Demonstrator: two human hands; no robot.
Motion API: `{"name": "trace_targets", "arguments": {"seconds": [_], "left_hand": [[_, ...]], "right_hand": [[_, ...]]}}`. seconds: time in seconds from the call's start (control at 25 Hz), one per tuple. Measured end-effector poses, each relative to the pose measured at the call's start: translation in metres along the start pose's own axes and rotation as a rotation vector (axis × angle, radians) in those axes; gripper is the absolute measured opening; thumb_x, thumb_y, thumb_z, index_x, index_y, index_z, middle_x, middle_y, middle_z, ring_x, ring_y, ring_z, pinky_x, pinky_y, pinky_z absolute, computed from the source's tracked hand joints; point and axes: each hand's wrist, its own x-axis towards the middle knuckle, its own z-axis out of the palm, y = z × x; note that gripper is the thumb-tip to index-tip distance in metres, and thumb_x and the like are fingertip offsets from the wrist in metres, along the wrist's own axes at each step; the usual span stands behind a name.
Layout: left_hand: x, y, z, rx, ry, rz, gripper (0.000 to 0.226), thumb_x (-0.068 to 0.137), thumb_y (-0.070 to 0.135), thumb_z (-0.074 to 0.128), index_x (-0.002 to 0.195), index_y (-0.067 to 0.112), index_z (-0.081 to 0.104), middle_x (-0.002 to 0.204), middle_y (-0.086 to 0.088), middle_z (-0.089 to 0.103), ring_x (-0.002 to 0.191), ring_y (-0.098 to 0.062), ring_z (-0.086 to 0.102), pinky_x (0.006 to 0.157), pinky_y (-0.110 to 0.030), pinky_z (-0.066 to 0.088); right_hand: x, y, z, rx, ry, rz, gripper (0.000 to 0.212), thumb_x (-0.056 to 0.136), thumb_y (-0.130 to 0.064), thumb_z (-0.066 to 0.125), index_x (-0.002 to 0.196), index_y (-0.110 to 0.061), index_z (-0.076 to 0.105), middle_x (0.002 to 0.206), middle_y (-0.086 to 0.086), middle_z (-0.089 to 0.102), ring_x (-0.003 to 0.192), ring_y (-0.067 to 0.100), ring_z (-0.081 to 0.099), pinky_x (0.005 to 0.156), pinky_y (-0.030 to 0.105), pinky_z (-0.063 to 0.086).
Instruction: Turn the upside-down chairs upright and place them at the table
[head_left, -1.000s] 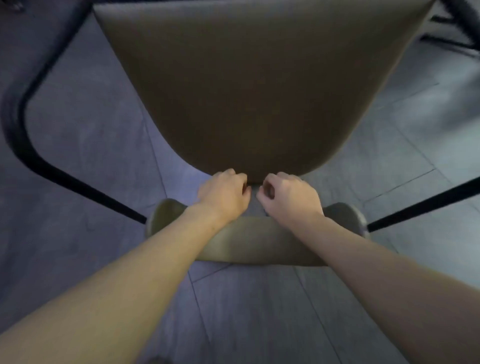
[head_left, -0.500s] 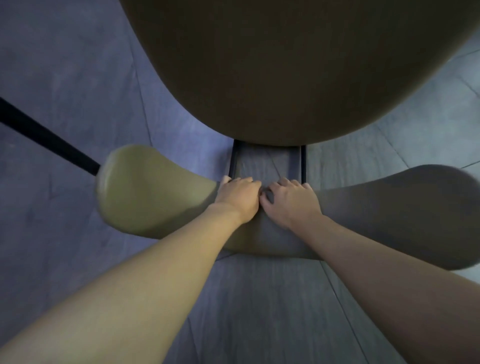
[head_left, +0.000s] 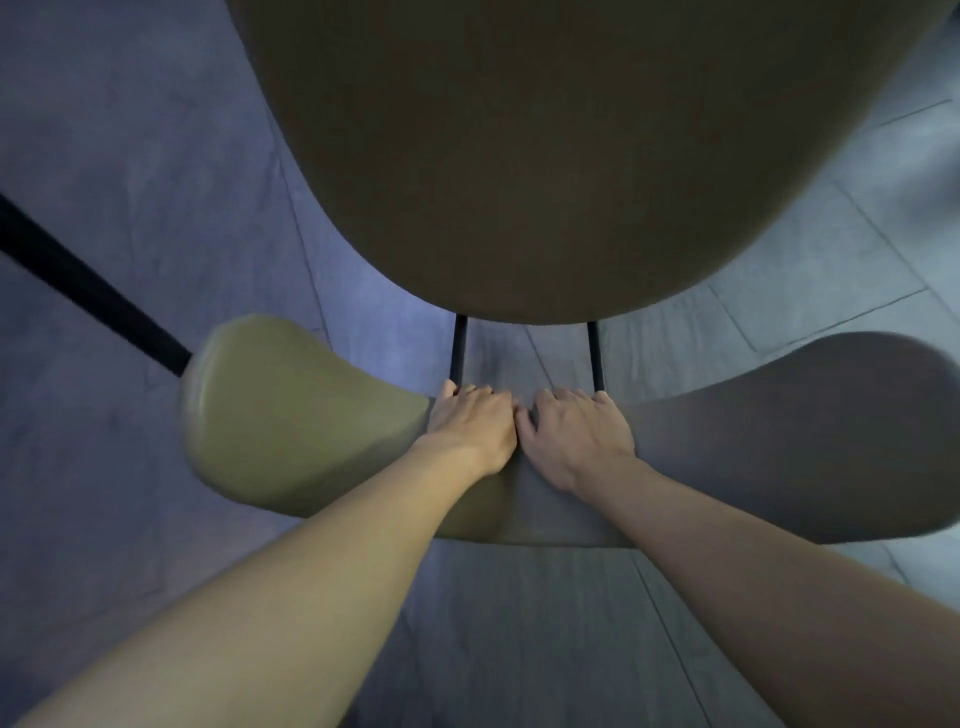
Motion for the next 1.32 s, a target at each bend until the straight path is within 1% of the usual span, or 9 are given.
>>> {"name": "trace_targets", "arguments": {"seconds": [0.2, 0.36, 0.56, 0.72, 0.88, 0.96, 1.04, 1.2, 1.32], "left_hand": [[-0.118, 0.017, -0.123, -0.003, -0.095, 0.033, 0.031, 0.099, 0.026, 0.031, 0.108, 0.024, 0.060, 0.120, -0.005, 0.066, 0.110, -0.026, 0.058, 0.088, -0.040, 0.029], [-0.175, 0.028, -0.243, 0.019, -0.180, 0.011, 0.036, 0.097, 0.023, 0.034, 0.118, 0.019, 0.063, 0.128, -0.008, 0.063, 0.114, -0.030, 0.058, 0.080, -0.039, 0.031], [-0.185, 0.038, -0.362, 0.036, -0.334, -0.029, 0.042, 0.100, 0.033, 0.036, 0.127, 0.015, 0.062, 0.137, -0.009, 0.058, 0.121, -0.030, 0.056, 0.095, -0.040, 0.041], [-0.173, 0.042, -0.420, -0.010, -0.428, -0.033, 0.040, 0.103, 0.024, 0.035, 0.132, 0.009, 0.058, 0.140, -0.011, 0.055, 0.122, -0.027, 0.055, 0.096, -0.033, 0.040], [-0.164, 0.033, -0.466, -0.010, -0.469, -0.060, 0.029, 0.100, 0.025, 0.042, 0.112, 0.013, 0.066, 0.112, -0.008, 0.067, 0.095, -0.025, 0.065, 0.081, -0.033, 0.046], [-0.154, 0.024, -0.478, 0.012, -0.501, -0.077, 0.030, 0.098, 0.029, 0.047, 0.106, 0.012, 0.070, 0.104, -0.006, 0.071, 0.097, -0.024, 0.069, 0.085, -0.035, 0.051], [-0.143, 0.016, -0.490, -0.032, -0.552, -0.101, 0.032, 0.095, 0.031, 0.051, 0.103, 0.011, 0.074, 0.099, -0.004, 0.076, 0.095, -0.022, 0.072, 0.086, -0.035, 0.054], [-0.127, 0.009, -0.516, -0.049, -0.473, -0.048, 0.025, 0.096, 0.032, 0.053, 0.095, 0.015, 0.070, 0.102, -0.001, 0.072, 0.093, -0.021, 0.068, 0.084, -0.032, 0.049], [-0.115, 0.011, -0.525, 0.041, -0.422, 0.033, 0.021, 0.098, 0.032, 0.051, 0.100, 0.018, 0.066, 0.101, -0.003, 0.066, 0.092, -0.022, 0.062, 0.084, -0.031, 0.043]], "right_hand": [[-0.089, -0.039, -0.147, 0.013, -0.116, -0.009, 0.062, 0.100, -0.049, 0.021, 0.112, -0.014, 0.070, 0.117, 0.013, 0.071, 0.105, 0.030, 0.065, 0.091, 0.043, 0.043], [-0.114, -0.061, -0.278, 0.094, -0.281, 0.081, 0.063, 0.099, -0.053, 0.025, 0.122, -0.012, 0.066, 0.131, 0.016, 0.064, 0.117, 0.036, 0.060, 0.087, 0.042, 0.044], [-0.091, -0.072, -0.393, 0.165, -0.432, 0.024, 0.066, 0.099, -0.054, 0.038, 0.134, -0.003, 0.059, 0.142, 0.021, 0.056, 0.125, 0.036, 0.055, 0.096, 0.036, 0.042], [-0.061, -0.075, -0.439, 0.154, -0.589, -0.030, 0.050, 0.106, -0.036, 0.034, 0.138, -0.005, 0.056, 0.147, 0.016, 0.052, 0.130, 0.029, 0.051, 0.099, 0.031, 0.038], [-0.035, -0.081, -0.471, 0.156, -0.635, -0.047, 0.029, 0.103, -0.029, 0.044, 0.111, -0.014, 0.067, 0.122, 0.012, 0.064, 0.103, 0.023, 0.060, 0.086, 0.029, 0.041], [-0.025, -0.082, -0.481, 0.161, -0.662, -0.045, 0.025, 0.099, -0.033, 0.050, 0.086, -0.017, 0.065, 0.105, 0.006, 0.065, 0.091, 0.022, 0.062, 0.085, 0.031, 0.046], [-0.016, -0.082, -0.491, 0.225, -0.682, 0.008, 0.029, 0.095, -0.037, 0.056, 0.080, -0.015, 0.068, 0.102, 0.006, 0.071, 0.093, 0.024, 0.069, 0.091, 0.035, 0.052], [-0.003, -0.085, -0.515, 0.150, -0.546, 0.009, 0.044, 0.104, -0.040, 0.041, 0.127, -0.010, 0.064, 0.135, 0.013, 0.061, 0.122, 0.026, 0.059, 0.091, 0.027, 0.040], [0.003, -0.082, -0.525, 0.155, -0.551, 0.026, 0.049, 0.105, -0.043, 0.038, 0.134, -0.010, 0.060, 0.141, 0.011, 0.057, 0.125, 0.026, 0.057, 0.093, 0.028, 0.039]]}}
